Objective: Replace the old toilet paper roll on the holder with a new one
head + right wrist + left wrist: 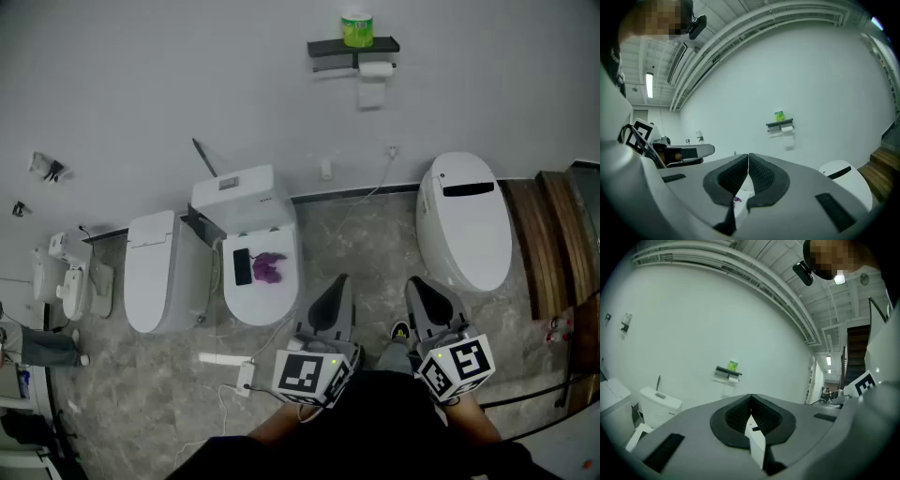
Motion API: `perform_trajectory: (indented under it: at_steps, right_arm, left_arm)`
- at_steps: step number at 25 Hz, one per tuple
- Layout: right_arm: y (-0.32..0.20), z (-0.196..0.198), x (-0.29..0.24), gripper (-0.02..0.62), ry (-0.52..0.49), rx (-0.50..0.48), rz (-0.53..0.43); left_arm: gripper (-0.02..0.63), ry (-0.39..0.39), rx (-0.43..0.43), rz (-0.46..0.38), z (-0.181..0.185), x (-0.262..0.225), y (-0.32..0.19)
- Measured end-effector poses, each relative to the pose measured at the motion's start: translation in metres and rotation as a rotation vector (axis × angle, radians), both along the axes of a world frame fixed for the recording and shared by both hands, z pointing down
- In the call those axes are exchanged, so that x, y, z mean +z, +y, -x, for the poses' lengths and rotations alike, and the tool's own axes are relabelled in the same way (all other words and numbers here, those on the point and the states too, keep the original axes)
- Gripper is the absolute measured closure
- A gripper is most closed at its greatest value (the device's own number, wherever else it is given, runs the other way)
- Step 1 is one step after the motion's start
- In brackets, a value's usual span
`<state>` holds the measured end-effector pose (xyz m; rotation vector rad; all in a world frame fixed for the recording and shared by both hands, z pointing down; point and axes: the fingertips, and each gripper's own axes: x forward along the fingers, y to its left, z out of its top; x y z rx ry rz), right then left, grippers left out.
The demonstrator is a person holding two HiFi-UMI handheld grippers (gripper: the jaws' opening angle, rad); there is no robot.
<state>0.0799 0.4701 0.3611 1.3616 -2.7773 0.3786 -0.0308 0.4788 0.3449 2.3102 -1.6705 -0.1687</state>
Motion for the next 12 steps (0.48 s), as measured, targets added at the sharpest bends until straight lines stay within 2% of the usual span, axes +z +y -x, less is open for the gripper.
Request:
perform_trajectory:
  at_steps: [12]
  right_arm:
    - [0.0, 0.007, -0.004, 0.576, -0.027, 0.01, -0.001]
  left_arm:
    - [0.583, -0.014, -0.007, 0.004, 0.011, -0.002, 0.002]
